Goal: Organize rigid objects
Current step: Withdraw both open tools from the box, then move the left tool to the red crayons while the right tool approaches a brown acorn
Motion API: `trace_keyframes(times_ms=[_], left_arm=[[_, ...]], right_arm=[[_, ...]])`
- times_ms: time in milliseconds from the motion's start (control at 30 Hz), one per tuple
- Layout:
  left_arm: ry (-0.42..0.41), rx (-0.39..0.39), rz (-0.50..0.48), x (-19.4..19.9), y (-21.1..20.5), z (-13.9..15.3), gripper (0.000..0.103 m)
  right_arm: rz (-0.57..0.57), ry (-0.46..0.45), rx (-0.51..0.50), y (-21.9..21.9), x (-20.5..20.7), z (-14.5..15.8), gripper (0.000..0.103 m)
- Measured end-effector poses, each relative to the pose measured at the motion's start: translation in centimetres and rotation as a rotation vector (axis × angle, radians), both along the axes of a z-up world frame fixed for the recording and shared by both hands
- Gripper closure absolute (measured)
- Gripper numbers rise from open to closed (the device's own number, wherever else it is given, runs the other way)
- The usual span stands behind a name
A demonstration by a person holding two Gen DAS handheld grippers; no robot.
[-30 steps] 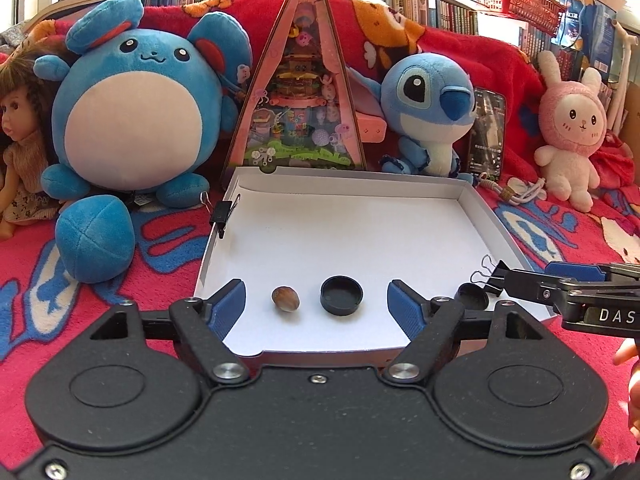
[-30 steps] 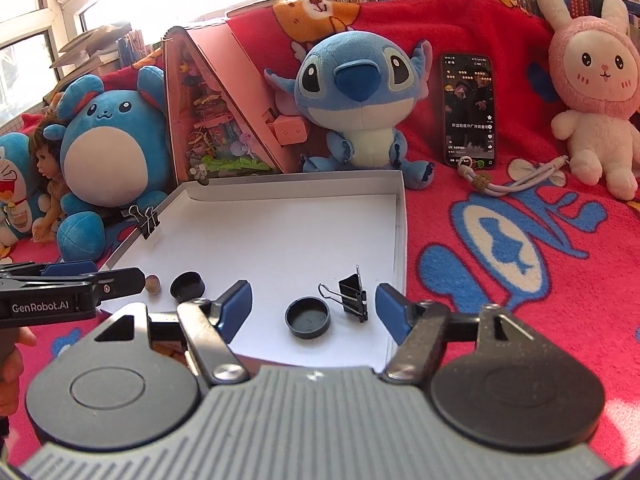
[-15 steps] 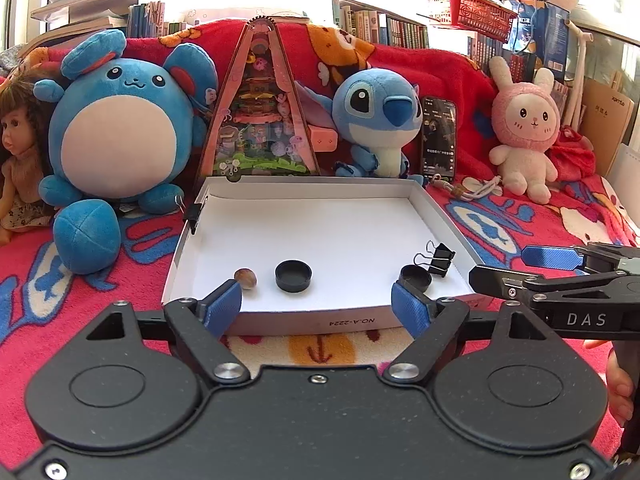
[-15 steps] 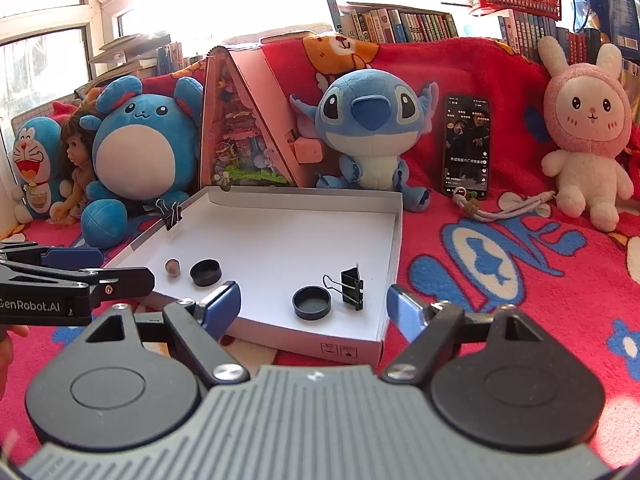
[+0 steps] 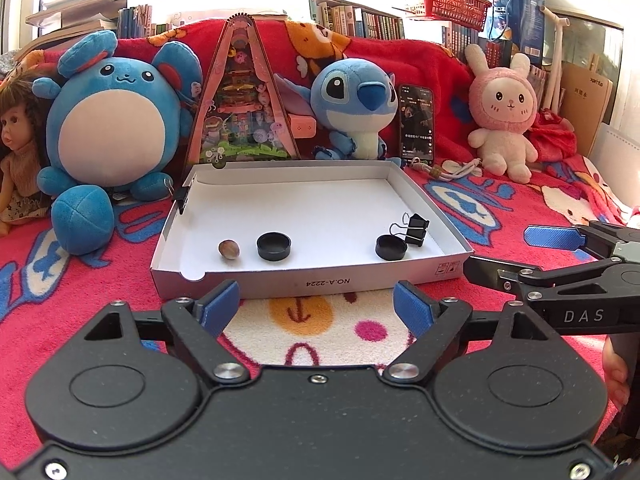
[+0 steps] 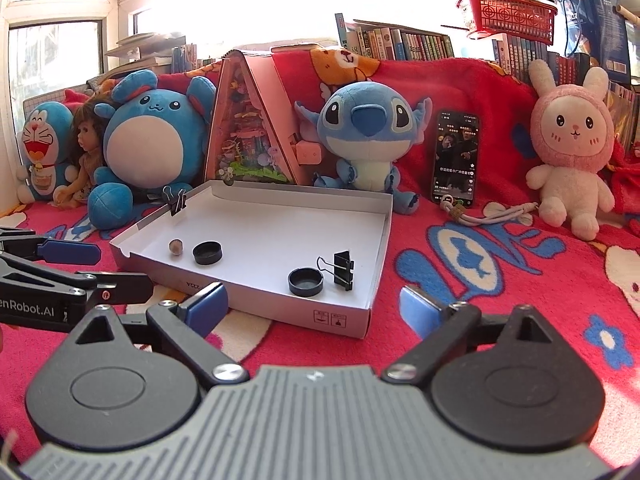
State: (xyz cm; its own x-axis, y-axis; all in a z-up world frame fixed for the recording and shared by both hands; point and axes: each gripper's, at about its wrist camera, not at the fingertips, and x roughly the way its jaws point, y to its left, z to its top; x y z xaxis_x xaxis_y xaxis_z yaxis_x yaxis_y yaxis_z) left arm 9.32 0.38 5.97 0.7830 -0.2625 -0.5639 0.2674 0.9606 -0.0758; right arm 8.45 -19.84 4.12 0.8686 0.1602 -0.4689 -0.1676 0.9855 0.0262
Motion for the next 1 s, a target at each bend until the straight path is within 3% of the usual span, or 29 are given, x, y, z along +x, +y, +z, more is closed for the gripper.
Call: trace_keyframes(times_ms=[1000], left_arm=[[0.024, 0.008, 0.055, -4.9, -0.2, -4.1, 0.017]], right_arm=[[-0.012, -0.026, -0.055, 1.1, -5.0, -3.7, 0.000]])
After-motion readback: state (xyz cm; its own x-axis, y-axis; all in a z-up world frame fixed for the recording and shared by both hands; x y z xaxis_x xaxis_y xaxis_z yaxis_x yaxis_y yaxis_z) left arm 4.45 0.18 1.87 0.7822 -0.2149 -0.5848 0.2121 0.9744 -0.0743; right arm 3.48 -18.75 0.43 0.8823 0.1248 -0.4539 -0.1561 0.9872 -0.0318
